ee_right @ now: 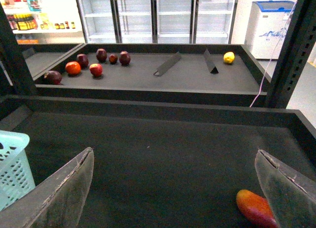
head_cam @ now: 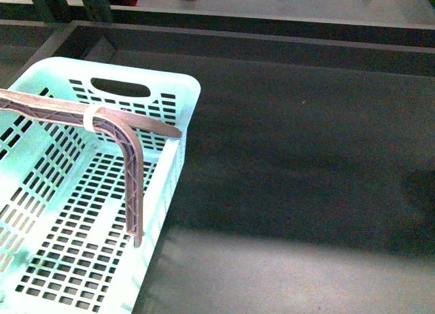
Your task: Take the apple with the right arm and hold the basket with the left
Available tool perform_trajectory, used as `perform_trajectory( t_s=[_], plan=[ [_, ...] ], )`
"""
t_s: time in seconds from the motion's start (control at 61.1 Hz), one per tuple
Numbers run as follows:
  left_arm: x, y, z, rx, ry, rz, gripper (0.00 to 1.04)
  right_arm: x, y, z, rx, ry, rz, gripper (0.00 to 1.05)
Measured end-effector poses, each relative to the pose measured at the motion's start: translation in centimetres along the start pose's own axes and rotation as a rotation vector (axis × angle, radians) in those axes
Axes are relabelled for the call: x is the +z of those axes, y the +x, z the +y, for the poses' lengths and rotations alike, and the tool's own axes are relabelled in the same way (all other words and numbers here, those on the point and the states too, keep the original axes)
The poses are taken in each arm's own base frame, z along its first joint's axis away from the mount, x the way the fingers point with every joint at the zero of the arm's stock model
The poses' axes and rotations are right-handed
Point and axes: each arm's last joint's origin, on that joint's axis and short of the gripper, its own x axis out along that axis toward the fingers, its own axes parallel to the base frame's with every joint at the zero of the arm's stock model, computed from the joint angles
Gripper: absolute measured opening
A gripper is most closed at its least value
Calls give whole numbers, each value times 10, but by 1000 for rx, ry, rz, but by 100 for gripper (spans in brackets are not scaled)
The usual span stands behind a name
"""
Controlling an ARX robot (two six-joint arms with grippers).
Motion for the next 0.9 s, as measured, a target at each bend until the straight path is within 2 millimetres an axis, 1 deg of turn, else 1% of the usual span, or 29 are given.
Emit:
perform_trajectory(
  t_s=[0.18,0.213,0.294,0.327,0.376,0.442,0.589,0.622,0.687,0.769,0.9],
  plan=[
    [11,25,-7,36,-15,-1,98,0,0,0,0,0,0,96],
    [12,29,-8,44,-15,-3,97,0,0,0,0,0,0,96],
    [13,36,-9,60,-16,-2,83,0,0,0,0,0,0,96],
    [14,40,-9,67,-16,0,76,0,0,0,0,0,0,96],
    [14,42,-8,73,-17,4,69,0,0,0,0,0,0,96],
    [13,46,-7,85,-18,8,56,0,0,0,0,0,0,96],
    [11,52,-4,114,-19,14,33,0,0,0,0,0,0,96],
    [10,52,-5,112,-20,16,26,0,0,0,0,0,0,96],
    [10,53,-8,107,-42,13,16,0,0,0,0,0,0,96],
    [8,53,-10,100,-97,25,10,0,0,0,0,0,0,96],
    [2,49,-17,87,-90,40,9,0,0,0,0,0,0,96]
  ],
)
